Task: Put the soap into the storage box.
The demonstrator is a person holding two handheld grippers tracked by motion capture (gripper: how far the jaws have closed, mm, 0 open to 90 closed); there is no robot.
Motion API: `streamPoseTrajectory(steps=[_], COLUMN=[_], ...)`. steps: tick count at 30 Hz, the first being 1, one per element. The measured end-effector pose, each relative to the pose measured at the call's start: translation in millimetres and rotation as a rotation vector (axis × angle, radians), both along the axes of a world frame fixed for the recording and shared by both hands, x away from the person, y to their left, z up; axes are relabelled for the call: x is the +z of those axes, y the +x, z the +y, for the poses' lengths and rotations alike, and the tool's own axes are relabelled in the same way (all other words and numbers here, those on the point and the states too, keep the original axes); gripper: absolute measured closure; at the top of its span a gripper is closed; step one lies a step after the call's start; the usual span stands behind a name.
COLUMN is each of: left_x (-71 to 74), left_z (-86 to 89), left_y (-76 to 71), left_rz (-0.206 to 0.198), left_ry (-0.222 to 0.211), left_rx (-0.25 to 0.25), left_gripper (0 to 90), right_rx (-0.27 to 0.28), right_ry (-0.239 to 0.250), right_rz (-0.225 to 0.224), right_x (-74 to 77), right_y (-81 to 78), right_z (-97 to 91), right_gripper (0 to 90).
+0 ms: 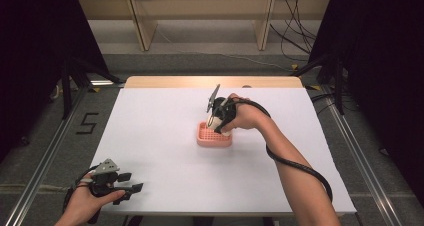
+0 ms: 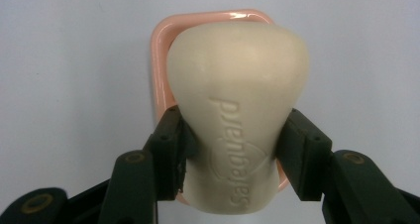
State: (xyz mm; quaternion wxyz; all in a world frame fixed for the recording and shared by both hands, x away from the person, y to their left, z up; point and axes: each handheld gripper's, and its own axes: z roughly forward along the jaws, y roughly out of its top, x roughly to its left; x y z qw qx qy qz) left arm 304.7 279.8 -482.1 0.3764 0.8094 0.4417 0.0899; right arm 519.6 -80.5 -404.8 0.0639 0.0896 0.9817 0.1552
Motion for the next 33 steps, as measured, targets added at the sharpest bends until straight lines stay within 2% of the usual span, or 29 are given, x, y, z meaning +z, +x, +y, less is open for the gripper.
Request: streamPoseTrajectory(steps=[1,4,5,6,7,12,13,14,16,18,19,20,24,25,28,29,30,31,32,33], left_x=[-0.1,0.1,-0.1,-0.2,0.2,0.3,0.1,-0.1,-0.5,0.0,-0.2,-0.2,0.1,0.1,-0.2,-0.3,-0.3,-0.2,-0.1,0.0], left_z=[0.0,0.7,0.0,-0.8,0.0,0.2,0.0,-0.2,-1.2,-0.1,-0.1,0.0,-0.4,-0.3,0.0,0.0,-0.1,-0.2,-0.3,-0.3], left_y=[0.0,0.0,-0.2,-0.4,-0.3,-0.3,-0.2,-0.2,-0.5,-0.3,-0.2,-0.1,-0.4,-0.4,-0.1,0.0,0.0,0.0,-0.2,-0.3], left_rz=[-0.002,0.003,0.002,0.002,0.001,0.003,0.002,0.004,0.004,0.005,0.004,0.004,0.004,0.003,0.004,0.004,0.005,0.006,0.005,0.005], left_ry=[-0.003,0.004,-0.002,-0.011,-0.001,-0.004,-0.002,-0.001,-0.010,0.000,-0.002,-0.001,-0.003,-0.003,-0.004,-0.004,-0.003,-0.003,-0.003,-0.004], left_rx=[-0.001,-0.018,-0.011,-0.006,-0.011,-0.011,-0.011,-0.012,-0.007,-0.013,-0.012,-0.013,-0.012,-0.012,-0.013,-0.013,-0.014,-0.014,-0.013,-0.013], left_gripper=[34.3,34.3,34.3,34.3,34.3,34.3,34.3,34.3,34.3,34.3,34.3,34.3,34.3,34.3,34.3,34.3,34.3,34.3,34.3,34.3], right_rx=[0.011,-0.002,0.019,0.014,0.008,0.005,0.012,0.045,0.047,0.020,0.033,-0.005,0.046,0.018,0.055,0.004,-0.003,0.074,0.087,0.072], right_ry=[-0.008,0.003,-0.011,-0.003,0.001,-0.017,-0.018,-0.032,-0.029,-0.035,-0.030,-0.042,-0.036,-0.043,-0.047,-0.064,-0.066,-0.053,-0.056,-0.067], right_rz=[-0.011,0.003,-0.012,-0.006,0.008,0.002,-0.002,-0.026,-0.025,-0.017,-0.016,0.004,-0.020,0.002,-0.020,0.007,0.020,-0.014,-0.026,-0.018], right_x=[-0.5,-1.2,-1.6,-2.5,-3.1,-6.0,-6.2,-6.2,-7.2,-7.7,-8.7,-8.8,-11.5,-11.3,-12.5,-11.9,-12.3,-15.1,-15.5,-15.9], right_y=[1.1,-0.8,0.8,0.3,-0.3,-0.6,-0.4,2.5,2.8,0.6,1.6,-1.5,2.9,1.0,4.2,0.1,-0.1,6.1,7.1,6.1], right_z=[0.3,2.4,2.2,3.0,3.6,5.4,5.8,5.1,5.3,6.6,6.8,7.1,8.1,8.4,8.9,9.8,9.9,9.1,10.1,10.5], right_gripper=[50.4,50.4,50.4,50.4,50.4,50.4,50.4,50.4,50.4,50.4,50.4,50.4,50.4,50.4,50.4,50.4,50.4,50.4,50.4,50.4])
